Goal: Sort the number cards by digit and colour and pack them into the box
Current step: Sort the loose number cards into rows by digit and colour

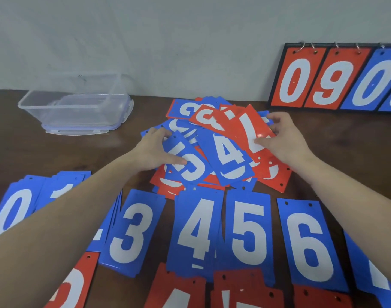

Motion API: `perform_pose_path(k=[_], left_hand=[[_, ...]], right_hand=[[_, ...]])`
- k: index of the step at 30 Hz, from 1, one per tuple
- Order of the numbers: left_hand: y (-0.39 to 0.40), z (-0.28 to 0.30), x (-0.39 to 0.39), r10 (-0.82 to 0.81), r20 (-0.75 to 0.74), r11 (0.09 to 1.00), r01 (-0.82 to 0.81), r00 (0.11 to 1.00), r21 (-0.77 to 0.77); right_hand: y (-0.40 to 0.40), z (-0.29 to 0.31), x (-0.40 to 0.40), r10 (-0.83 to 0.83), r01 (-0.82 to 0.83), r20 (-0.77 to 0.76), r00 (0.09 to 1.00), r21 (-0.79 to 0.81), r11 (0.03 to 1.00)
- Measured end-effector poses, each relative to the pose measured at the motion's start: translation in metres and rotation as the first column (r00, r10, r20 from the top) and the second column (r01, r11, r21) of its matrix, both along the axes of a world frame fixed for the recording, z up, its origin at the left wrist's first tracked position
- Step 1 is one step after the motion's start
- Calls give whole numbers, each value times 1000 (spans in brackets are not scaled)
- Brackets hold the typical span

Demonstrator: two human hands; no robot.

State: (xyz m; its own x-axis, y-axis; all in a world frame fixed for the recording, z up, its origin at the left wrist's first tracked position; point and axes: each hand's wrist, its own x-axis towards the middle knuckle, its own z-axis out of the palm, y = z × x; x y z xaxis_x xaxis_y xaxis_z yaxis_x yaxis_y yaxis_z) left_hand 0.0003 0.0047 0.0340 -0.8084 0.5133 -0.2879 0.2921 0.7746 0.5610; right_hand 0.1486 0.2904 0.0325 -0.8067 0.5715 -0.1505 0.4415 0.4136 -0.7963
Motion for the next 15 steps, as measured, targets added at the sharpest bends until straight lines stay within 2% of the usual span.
perform_pose_path(k=[2,6,8,9,12,14,15], left_hand=[[-1,1,4,-7,-39,1000,7,999,6],[5,10,17,-62,-314,991,21,947,-132],[8,14,21,-54,-395,992,5,917,-124],[8,15,22,-29,-388,996,-4,921,-84],[8,24,22,128,-243,984,-94,962,150],[7,31,25,244,-98,920,-198,965,339],[6,35,27,288,15,859,-266,957,437]], right_hand=[[3,2,4,-60,58,-26,998,-62,996],[4,14,17,-159,132,-115,980,-217,967],[3,18,24,-171,137,-116,979,-253,958],[3,20,28,-165,129,-111,980,-282,951],[1,24,41,-130,70,-137,982,-376,924],[-1,28,50,-125,49,-148,981,-438,897],[-3,30,55,-118,40,-141,983,-461,887]])
